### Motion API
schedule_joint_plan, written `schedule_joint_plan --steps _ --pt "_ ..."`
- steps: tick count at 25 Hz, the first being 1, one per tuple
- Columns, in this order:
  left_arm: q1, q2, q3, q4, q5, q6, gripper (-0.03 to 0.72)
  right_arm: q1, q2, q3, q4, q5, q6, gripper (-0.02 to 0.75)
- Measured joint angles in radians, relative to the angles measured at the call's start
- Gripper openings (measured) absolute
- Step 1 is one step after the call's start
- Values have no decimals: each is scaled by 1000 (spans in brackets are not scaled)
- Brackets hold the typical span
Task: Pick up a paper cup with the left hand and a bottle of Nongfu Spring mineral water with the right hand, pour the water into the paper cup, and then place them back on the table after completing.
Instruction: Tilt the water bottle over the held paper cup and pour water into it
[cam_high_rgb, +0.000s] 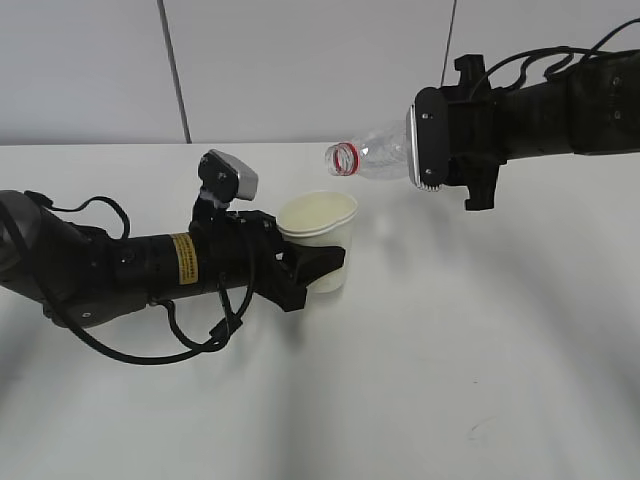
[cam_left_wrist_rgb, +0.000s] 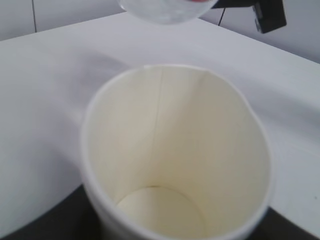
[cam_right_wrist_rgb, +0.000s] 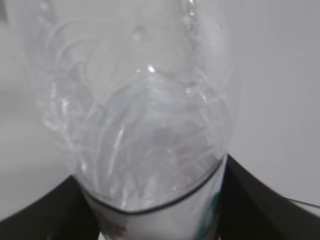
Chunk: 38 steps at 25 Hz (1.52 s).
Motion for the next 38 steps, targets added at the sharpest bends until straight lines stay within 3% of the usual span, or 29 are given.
schedule_joint_plan --steps 38 --pt "0 0 0 5 0 0 377 32 0 -17 -71 67 -2 438"
